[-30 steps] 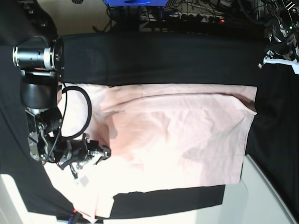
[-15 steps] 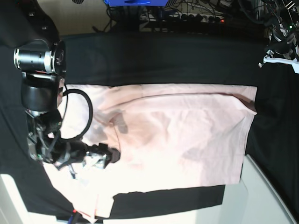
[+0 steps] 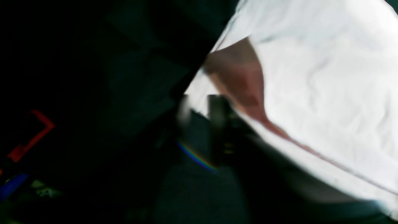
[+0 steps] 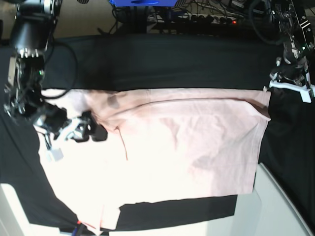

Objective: Fold the T-shirt properly

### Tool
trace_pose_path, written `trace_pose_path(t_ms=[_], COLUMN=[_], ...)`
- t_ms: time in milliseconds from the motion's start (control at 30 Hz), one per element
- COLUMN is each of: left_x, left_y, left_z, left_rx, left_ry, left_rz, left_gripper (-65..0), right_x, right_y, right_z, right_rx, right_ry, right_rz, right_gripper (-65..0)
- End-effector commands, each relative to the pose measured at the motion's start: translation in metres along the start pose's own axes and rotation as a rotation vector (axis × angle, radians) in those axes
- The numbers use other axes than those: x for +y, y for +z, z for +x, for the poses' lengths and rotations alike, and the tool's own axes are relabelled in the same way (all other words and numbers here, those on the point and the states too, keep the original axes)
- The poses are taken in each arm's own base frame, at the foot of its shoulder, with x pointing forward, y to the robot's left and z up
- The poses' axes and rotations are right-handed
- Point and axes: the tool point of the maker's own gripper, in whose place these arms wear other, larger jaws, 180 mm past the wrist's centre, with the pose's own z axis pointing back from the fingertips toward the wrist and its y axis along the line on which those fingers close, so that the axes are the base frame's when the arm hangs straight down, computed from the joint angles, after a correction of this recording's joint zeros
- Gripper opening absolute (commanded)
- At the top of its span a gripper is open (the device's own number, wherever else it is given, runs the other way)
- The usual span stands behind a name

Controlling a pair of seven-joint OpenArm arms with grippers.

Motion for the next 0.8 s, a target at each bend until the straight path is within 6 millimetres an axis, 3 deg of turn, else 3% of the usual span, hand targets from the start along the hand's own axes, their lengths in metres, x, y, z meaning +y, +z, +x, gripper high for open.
trace_pose_path(t_ms=[0,67,167,267,433,767], left_x=[0.0,-0.004,-0.005,-0.001,-0.015,-0.043], left_y=[0.0,-0.001,-0.002,-0.007,-0.024,-0.036], left_z=[0.017,0.021,0.014,0.001,-0.008,0.01], left_rx=[-0.047,-0.057,-0.05,-0.021,0.002,-0.034], left_ry=[-0.008,0.0,0.027,0.054,0.116,0.16], left_rz=[-0.001,-0.007,-0.004,0.01,-0.009,-0.059], left_gripper=[-43.0,-29.1,-19.5,-19.3,-19.3,-19.3], right_x=[0.006,0.006,-0.002,-0.004,-0.002,-0.001], right_y=[0.009,0.016,0.024,0.027,0.027,0.027], right_z=[0.014,0.001,-0.009,-0.019,-0.025,-0.033], right_rx=[-0.052,-0.037,-0.011,0.003,0.015,0.025], right_ry=[0.035,0.037,0.041,0.028,0.025,0.011], right_rz=[0.01,-0.001,-0.025,-0.031,-0.028,-0.025], right_gripper=[-19.7,-19.7,-19.7,-19.7,-19.7,-19.7])
